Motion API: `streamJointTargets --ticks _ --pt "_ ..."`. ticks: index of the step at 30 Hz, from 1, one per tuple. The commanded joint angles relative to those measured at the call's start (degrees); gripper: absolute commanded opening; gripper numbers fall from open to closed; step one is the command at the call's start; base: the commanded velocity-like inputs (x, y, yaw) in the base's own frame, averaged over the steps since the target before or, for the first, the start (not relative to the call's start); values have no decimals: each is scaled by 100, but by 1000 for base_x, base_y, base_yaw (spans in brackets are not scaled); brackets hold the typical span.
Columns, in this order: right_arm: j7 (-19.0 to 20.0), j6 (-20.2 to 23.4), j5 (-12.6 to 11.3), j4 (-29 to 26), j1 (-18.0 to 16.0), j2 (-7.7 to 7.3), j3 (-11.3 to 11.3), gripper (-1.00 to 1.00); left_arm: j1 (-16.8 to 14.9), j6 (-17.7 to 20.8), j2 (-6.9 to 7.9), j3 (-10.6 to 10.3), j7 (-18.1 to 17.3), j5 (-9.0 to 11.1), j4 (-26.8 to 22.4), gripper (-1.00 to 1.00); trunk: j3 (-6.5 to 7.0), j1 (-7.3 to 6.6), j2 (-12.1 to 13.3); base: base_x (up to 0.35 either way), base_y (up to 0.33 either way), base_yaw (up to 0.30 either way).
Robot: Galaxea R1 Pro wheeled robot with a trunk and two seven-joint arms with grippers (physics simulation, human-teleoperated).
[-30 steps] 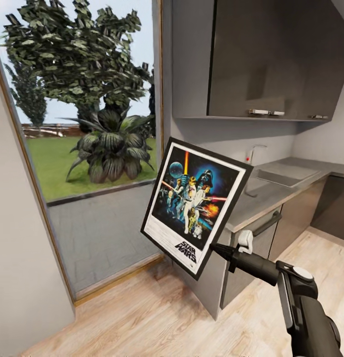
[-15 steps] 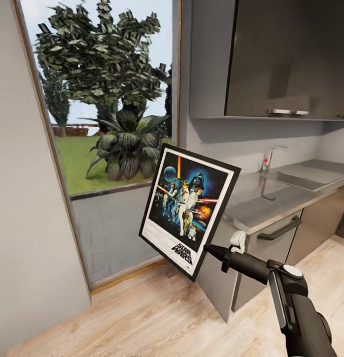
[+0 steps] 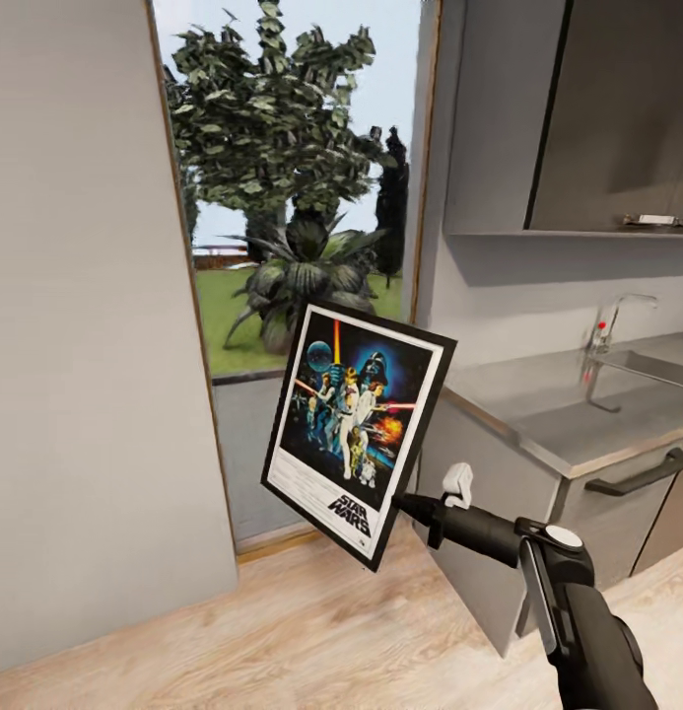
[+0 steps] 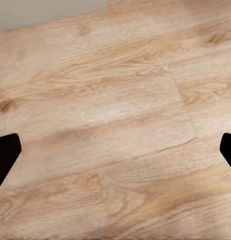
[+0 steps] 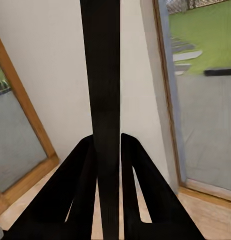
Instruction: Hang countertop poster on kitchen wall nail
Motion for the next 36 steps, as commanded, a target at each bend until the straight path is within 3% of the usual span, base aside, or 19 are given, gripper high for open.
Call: streamJointTargets --ticks 1,24,36 --pt "54 55 32 -6 -7 5 -17 -100 -1 -6 -2 21 -45 23 -2 100 -5 -2 -4 -224 238 63" --pt "49 55 38 -5 -7 3 -17 -100 1 -6 -2 19 -40 23 -2 100 -174 -2 -4 -263 183 5" --pt "-184 57 30 -5 -7 5 -8 -100 1 -6 -2 16 -42 23 -27 100 -178 -2 -4 -55 10 238"
